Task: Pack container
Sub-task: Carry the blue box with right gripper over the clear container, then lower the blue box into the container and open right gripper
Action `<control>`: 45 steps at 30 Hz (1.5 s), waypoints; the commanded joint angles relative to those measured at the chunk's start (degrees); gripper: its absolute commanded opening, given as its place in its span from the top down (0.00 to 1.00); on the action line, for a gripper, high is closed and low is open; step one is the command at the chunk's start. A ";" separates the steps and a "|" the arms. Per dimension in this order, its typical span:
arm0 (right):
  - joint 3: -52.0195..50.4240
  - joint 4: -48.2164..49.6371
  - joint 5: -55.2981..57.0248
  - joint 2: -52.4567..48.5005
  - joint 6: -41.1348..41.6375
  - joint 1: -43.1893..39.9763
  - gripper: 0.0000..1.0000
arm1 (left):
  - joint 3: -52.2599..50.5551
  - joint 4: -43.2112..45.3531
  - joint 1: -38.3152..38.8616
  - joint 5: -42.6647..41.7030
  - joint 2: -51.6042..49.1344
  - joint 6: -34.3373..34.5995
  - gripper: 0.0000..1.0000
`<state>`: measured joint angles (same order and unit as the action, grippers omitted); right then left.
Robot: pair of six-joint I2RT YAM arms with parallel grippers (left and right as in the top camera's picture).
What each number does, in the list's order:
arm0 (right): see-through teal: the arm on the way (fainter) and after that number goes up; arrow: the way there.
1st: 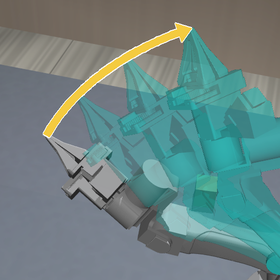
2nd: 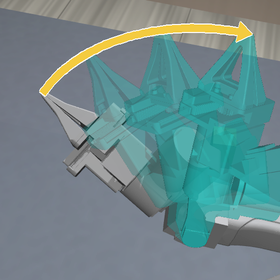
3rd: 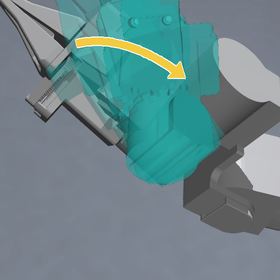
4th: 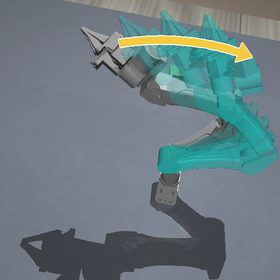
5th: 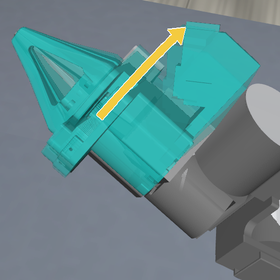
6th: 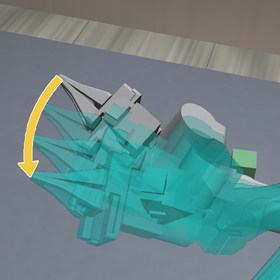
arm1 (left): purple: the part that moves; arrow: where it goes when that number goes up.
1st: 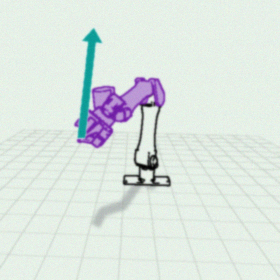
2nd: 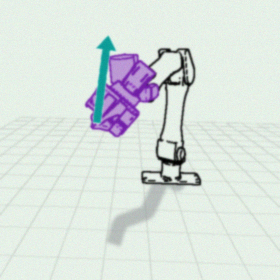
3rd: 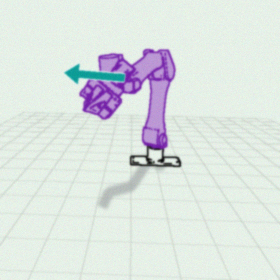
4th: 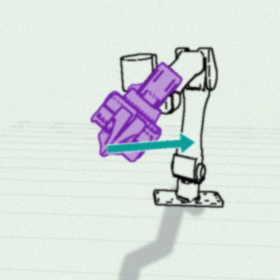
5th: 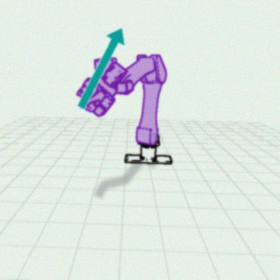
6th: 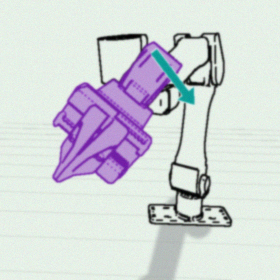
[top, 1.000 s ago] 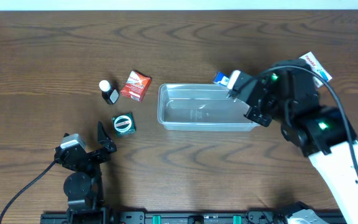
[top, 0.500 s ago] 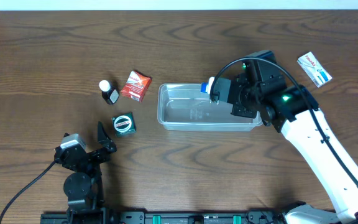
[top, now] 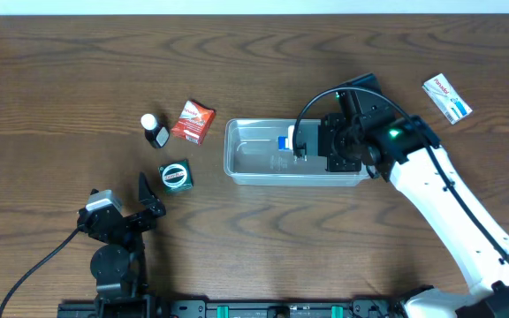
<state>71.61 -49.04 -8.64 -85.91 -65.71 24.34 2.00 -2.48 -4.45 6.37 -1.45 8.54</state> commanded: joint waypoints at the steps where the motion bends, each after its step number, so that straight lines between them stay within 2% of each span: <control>1: 0.59 -0.07 -1.29 -1.49 -1.25 0.48 0.99 | -1.77 -1.09 -0.09 0.13 0.00 -1.01 0.02; 16: 0.57 1.70 -2.73 -10.58 -1.22 -0.85 0.99 | -1.77 -1.09 -0.09 0.13 0.00 -1.01 0.02; 45: -3.85 11.76 -2.05 -14.93 -0.57 -3.72 0.99 | -1.77 -1.09 -0.09 0.13 0.00 -1.01 0.02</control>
<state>68.75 -37.54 -10.52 -100.09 -66.39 20.97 2.00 -2.48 -4.45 6.37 -1.45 8.54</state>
